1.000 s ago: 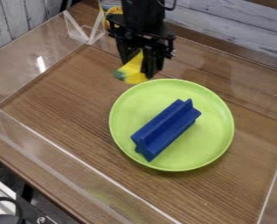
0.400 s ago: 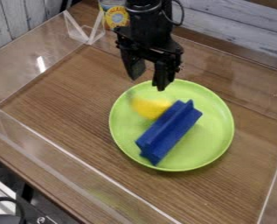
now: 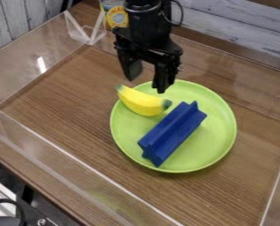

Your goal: Put the banana in the green plate

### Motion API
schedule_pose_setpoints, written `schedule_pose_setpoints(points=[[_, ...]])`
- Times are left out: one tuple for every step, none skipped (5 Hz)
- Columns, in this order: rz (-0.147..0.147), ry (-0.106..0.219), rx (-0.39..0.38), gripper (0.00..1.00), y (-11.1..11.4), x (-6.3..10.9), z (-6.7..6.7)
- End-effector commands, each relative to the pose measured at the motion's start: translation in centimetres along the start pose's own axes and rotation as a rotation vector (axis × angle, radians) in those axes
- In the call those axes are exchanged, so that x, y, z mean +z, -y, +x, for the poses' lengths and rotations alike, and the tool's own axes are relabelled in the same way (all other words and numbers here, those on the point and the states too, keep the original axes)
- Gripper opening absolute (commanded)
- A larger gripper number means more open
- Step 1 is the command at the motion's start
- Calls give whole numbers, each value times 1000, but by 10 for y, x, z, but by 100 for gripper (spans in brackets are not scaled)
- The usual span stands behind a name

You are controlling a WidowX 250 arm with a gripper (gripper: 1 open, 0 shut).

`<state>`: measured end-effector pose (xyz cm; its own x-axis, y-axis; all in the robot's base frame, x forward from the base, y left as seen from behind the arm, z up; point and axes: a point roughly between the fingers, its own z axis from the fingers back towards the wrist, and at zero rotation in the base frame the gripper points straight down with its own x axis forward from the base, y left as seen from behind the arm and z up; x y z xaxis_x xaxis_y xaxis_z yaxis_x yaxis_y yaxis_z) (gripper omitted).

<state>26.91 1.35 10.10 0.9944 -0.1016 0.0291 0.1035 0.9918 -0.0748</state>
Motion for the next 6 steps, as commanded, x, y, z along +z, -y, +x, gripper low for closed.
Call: schedule_pose_setpoints(points=[[15, 56, 13, 100, -4, 17, 1], [14, 56, 27, 100, -7, 19, -1], [12, 54, 39, 100, -9, 21, -3], [10, 53, 51, 100, -11, 23, -5], [8, 50, 64, 100, -14, 23, -7], [5, 49, 74, 100, -15, 24, -8]])
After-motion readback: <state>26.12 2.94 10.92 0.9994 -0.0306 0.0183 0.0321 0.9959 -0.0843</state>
